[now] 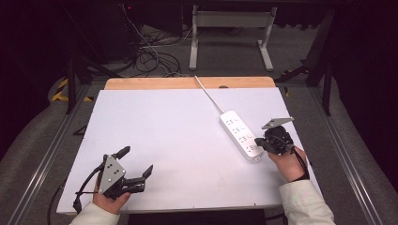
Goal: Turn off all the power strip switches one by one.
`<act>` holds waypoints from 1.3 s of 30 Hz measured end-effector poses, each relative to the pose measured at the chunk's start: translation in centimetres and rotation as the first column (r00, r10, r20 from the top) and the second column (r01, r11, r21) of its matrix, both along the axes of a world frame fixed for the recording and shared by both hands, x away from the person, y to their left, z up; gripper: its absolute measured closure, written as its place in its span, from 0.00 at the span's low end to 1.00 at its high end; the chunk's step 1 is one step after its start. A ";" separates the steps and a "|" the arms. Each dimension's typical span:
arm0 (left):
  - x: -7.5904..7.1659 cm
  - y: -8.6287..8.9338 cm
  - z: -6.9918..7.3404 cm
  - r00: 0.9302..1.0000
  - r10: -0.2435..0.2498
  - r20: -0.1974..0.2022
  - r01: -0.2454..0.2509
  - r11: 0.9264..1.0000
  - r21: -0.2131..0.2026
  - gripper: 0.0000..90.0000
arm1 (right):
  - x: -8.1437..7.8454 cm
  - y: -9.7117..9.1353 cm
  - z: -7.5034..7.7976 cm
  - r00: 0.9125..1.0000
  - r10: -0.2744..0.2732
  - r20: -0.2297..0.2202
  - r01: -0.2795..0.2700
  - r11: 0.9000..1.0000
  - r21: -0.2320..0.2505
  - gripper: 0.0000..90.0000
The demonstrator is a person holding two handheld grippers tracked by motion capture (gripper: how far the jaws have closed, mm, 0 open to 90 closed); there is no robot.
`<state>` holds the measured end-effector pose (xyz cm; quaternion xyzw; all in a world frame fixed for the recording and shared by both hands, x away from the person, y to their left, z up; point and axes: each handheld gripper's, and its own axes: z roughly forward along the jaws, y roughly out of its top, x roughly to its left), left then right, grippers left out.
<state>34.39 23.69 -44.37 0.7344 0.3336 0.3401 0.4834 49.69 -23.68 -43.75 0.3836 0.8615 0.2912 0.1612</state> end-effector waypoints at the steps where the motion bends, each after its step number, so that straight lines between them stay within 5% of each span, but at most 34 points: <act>1: 0.0 0.0 0.0 1.000 0.000 0.000 0.000 1.000 0.000 0.10 | 0.1 0.0 -0.1 1.000 -0.004 -0.004 0.004 1.000 -0.005 1.00; 36: -0.2 0.0 0.0 1.000 0.001 0.002 -0.001 1.000 -0.004 0.10 | -0.3 0.6 -1.1 0.999 -0.008 0.034 0.010 0.999 -0.047 1.00; 38: -0.1 0.0 0.0 1.000 0.002 0.004 -0.002 1.000 -0.001 0.10 | -0.4 0.6 -1.1 0.999 -0.002 0.045 0.003 0.999 -0.035 1.00; 39: -0.1 0.0 0.0 1.000 0.001 0.004 -0.001 1.000 0.000 0.10 | -0.7 0.4 -0.9 0.997 0.007 0.072 -0.008 1.000 0.017 1.00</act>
